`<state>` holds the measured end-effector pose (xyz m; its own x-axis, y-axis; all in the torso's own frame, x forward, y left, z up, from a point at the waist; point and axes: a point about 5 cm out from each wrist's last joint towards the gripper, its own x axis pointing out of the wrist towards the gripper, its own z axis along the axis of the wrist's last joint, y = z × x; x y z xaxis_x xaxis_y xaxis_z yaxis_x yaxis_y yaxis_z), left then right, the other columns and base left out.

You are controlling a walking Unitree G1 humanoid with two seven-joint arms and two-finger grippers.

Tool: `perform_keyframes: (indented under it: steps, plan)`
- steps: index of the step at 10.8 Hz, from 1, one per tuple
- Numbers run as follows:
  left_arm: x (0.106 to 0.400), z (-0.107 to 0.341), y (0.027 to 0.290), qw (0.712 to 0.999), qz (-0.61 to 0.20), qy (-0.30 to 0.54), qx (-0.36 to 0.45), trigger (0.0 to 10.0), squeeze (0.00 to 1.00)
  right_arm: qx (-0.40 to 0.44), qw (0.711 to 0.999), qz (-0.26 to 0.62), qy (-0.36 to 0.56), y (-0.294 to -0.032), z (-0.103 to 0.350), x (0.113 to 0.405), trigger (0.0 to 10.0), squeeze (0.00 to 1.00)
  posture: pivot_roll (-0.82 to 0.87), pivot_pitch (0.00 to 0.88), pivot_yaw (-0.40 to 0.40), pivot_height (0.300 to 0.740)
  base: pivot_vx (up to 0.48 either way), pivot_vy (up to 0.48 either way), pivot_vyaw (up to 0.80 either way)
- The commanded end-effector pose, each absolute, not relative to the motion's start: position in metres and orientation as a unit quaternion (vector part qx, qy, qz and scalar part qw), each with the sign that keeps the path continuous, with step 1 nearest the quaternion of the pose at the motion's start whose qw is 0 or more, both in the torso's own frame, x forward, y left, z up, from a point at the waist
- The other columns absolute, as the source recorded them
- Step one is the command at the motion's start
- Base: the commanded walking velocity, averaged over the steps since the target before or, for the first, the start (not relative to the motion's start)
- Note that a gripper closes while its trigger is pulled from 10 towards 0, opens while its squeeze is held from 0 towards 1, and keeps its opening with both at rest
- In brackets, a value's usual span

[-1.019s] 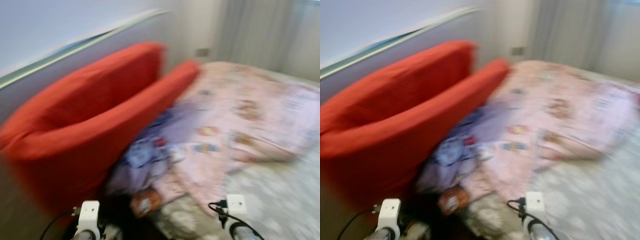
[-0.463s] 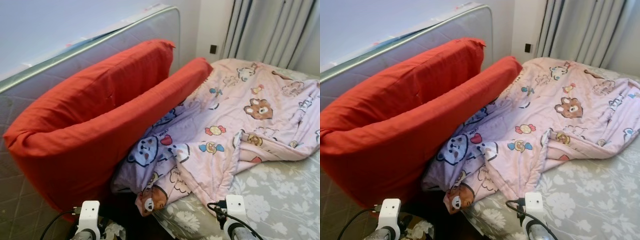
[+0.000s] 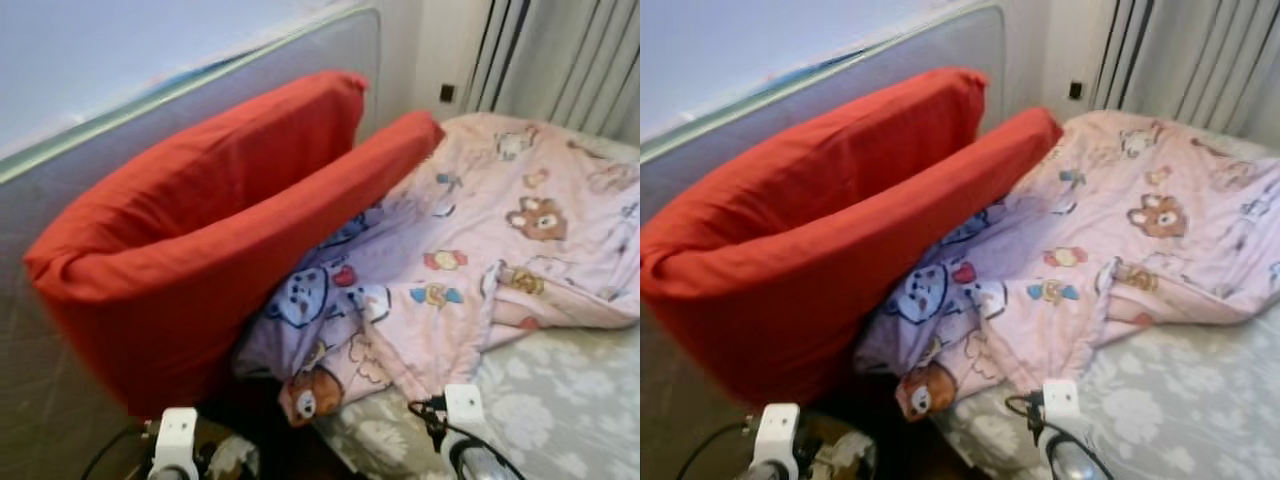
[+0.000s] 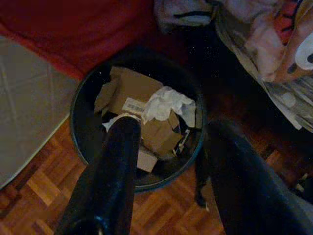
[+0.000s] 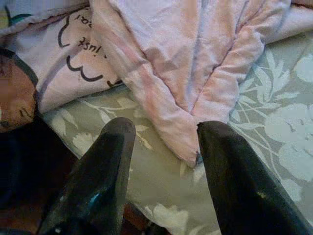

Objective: Clean up the room

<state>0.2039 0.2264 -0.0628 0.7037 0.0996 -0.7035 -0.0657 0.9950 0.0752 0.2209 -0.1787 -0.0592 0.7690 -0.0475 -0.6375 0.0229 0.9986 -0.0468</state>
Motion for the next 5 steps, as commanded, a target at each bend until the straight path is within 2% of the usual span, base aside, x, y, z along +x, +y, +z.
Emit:
perform_keyframes:
  steps: [1,5]
  plan:
    - [0.2068,-0.0604,0.2300,0.923,0.047,0.380,0.024,10.0,0.00,-0.011,0.947,-0.019,0.319,-0.1765,-0.0530,0.2299,10.0,0.00,0.09,0.044,0.061,0.740,0.000,0.000,0.00]
    - [0.2167,-0.0552,0.2266,0.930,0.044,0.365,0.021,10.0,0.00,-0.014,0.952,-0.015,0.306,-0.1752,-0.0477,0.2375,10.0,0.00,0.09,0.048,0.056,0.740,0.000,0.000,0.00]
